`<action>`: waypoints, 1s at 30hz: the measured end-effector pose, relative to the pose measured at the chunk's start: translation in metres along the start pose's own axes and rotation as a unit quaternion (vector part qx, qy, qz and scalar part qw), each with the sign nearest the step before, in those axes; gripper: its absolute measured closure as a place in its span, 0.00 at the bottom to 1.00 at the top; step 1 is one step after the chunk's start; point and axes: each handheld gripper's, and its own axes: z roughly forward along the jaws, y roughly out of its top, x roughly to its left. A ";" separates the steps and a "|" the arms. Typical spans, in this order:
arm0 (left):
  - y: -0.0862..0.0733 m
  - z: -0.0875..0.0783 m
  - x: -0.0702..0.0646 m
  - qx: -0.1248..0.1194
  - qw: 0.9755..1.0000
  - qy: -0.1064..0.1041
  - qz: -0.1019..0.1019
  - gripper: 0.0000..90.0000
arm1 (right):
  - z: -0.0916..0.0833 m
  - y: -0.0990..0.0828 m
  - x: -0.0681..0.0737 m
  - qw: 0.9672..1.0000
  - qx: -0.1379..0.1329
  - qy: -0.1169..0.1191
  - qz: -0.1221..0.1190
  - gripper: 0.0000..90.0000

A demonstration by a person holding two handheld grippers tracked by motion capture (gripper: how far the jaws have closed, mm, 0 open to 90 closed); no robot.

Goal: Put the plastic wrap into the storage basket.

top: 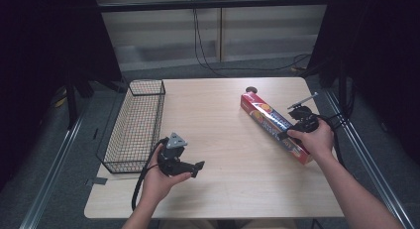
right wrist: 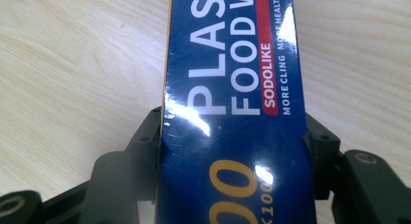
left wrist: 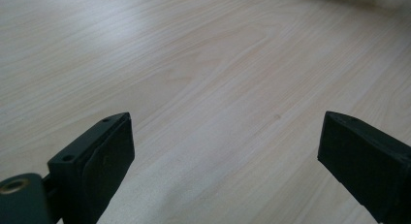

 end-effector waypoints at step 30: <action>-0.002 0.005 0.001 0.007 1.000 -0.003 0.000 0.07 | 0.032 -0.001 0.001 1.000 0.015 -0.018 0.012 0.28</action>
